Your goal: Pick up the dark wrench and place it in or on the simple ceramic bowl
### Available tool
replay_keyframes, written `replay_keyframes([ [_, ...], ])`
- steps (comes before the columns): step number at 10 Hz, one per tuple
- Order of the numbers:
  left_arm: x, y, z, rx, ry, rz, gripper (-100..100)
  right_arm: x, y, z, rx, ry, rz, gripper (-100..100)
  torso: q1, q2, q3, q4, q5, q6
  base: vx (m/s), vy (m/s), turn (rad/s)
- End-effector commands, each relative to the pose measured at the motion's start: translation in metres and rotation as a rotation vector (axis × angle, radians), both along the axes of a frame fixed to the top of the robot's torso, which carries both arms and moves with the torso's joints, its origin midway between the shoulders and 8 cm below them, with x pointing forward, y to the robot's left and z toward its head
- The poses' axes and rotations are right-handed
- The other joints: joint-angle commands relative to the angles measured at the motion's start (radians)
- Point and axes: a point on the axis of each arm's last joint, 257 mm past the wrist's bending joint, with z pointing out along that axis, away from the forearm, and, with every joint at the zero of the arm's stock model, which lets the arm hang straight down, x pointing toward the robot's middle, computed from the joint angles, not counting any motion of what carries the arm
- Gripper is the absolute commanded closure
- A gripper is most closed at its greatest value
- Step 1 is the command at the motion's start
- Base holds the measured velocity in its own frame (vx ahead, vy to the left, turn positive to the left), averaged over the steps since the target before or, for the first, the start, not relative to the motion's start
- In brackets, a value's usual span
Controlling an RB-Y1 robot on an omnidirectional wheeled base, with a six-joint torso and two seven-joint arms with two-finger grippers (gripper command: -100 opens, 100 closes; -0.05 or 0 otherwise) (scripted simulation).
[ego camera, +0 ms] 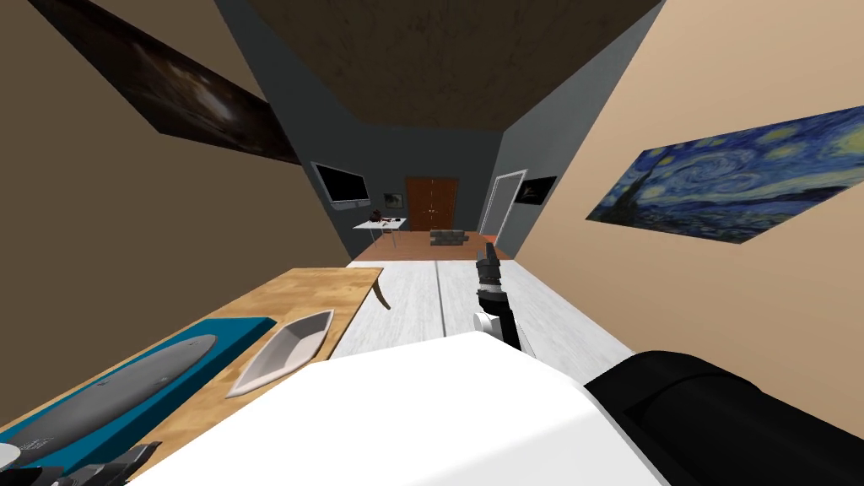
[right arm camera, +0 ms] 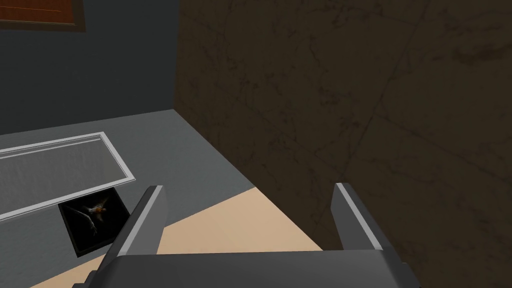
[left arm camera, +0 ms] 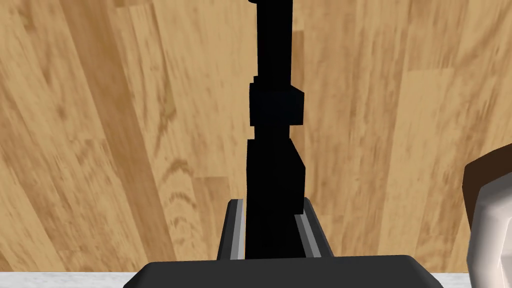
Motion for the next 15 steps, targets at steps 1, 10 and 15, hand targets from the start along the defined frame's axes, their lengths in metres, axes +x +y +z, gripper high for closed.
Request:
replay_keyframes([
  [1, -0.007, 0.017, 0.02, 0.028, 0.015, 0.02, 100, 0.0, 0.0, 0.0, 0.0, 0.0, 0.0, 0, 0.0, 0.0, 0.0, 0.0, 0.0, 0.0, 0.071, -0.117, -0.052],
  [10, 0.01, 0.028, 0.062, 0.02, 0.006, 0.045, 100, 0.0, 0.0, 0.0, 0.0, 0.0, 0.0, 0, 0.002, -0.004, -0.001, 0.002, 0.002, -0.001, 0.082, -0.063, 0.02],
  [15, 0.047, 0.004, 0.072, -0.063, -0.035, 0.033, 100, 0.0, 0.0, 0.0, 0.0, 0.0, 0.0, 0, 0.005, -0.002, 0.001, 0.003, 0.003, -0.001, 0.101, -0.015, 0.039],
])
